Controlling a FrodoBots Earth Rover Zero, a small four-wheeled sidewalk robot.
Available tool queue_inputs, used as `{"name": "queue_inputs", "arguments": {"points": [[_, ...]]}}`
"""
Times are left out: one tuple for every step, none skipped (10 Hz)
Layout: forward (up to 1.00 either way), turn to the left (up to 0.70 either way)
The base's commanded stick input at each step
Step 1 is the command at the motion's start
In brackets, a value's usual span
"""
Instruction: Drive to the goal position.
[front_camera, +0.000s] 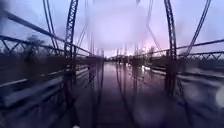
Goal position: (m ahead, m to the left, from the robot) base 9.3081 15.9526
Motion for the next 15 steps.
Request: {"name": "queue_inputs", "arguments": {"points": [[0.70,0.00],[0.70,0.00],[0.70,0.00],[0.70,0.00],[0.70,0.00],[0.70,0.00],[0.70,0.00],[0.70,0.00],[0.70,0.00],[0.70,0.00],[0.70,0.00],[0.70,0.00],[0.70,0.00],[0.70,0.00],[0.70,0.00]]}}
